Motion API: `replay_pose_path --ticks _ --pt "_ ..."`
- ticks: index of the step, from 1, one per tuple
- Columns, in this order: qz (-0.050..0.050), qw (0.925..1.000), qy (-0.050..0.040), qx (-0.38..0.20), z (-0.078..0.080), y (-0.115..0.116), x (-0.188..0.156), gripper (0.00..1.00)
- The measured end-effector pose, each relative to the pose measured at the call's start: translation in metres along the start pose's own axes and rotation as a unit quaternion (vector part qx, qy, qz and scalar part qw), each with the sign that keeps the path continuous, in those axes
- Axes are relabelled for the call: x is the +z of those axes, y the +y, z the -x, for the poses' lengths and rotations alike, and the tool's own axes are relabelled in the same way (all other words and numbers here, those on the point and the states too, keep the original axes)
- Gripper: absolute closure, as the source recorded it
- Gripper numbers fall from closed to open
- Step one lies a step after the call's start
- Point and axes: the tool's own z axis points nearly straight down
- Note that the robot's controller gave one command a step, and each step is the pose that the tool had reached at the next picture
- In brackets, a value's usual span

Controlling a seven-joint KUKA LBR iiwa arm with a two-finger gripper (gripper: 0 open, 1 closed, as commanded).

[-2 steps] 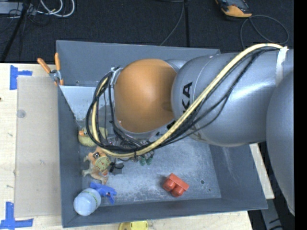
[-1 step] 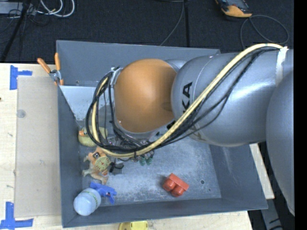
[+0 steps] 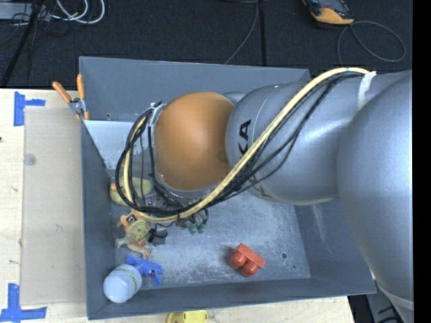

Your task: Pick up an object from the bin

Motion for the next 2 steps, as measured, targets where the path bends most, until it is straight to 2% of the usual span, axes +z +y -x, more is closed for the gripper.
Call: replay_pose_path --ticks 1,2 --pt "-0.002 0.9999 0.0098 0.002 -0.001 -0.002 0.028 1.0" --pt "-0.001 0.9999 0.0054 0.01 0.001 -0.005 -0.031 1.0"
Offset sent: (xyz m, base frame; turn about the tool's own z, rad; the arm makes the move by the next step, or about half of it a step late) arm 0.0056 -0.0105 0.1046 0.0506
